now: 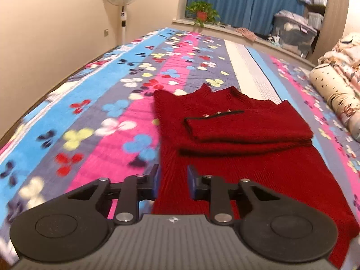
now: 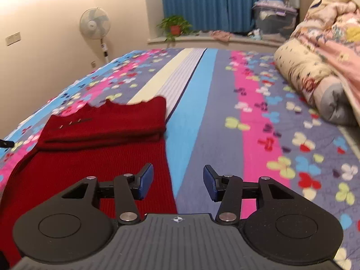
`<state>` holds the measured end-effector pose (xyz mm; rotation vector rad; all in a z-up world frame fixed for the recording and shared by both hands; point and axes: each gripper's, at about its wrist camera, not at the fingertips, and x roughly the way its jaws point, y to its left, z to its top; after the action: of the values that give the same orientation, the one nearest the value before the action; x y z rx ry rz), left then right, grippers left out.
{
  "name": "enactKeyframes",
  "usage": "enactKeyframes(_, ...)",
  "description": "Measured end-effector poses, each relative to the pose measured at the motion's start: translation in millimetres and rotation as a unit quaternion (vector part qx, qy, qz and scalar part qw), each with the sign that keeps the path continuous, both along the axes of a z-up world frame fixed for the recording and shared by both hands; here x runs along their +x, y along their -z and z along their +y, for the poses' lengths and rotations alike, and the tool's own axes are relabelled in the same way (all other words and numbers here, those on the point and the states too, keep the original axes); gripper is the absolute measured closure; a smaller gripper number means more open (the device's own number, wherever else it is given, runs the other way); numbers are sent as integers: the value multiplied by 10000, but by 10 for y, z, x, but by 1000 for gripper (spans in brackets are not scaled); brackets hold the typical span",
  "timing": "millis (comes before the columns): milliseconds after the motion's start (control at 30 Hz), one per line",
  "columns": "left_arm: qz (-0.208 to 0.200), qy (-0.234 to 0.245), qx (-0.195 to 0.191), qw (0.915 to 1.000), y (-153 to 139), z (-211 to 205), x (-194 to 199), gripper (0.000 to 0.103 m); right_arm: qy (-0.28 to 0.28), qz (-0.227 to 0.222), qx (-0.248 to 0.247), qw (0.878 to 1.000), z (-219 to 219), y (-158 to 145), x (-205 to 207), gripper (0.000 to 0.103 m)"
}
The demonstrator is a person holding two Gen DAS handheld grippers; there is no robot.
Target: Fold small clothes
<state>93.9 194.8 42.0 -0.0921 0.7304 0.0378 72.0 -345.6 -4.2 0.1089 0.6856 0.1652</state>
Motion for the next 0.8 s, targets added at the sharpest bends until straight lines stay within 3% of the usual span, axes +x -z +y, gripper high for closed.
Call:
enactKeyframes(100,84,-152,-233,9996,61,119,-509,75,-136,306,312,9990,-60,266,-50,52)
enactKeyframes(200,511,-164,-436,9976,354,115,-886,75,-23,706,684,9952,-149,631,-88,52)
enactKeyframes(267,816,-156,-454,9955,539,67,-1024,75,-1,1072,644,9921,-154,787,-52,52)
enactKeyframes(467,1470,-422,-470,9871,900,76,-1255,73,-133,1605,430,9860,-74,1007,41,52)
enactKeyframes(800,1667,-215,-473,9846,1019,-43,-1275,72,-171,1469,150,9889,28,1002,8,51)
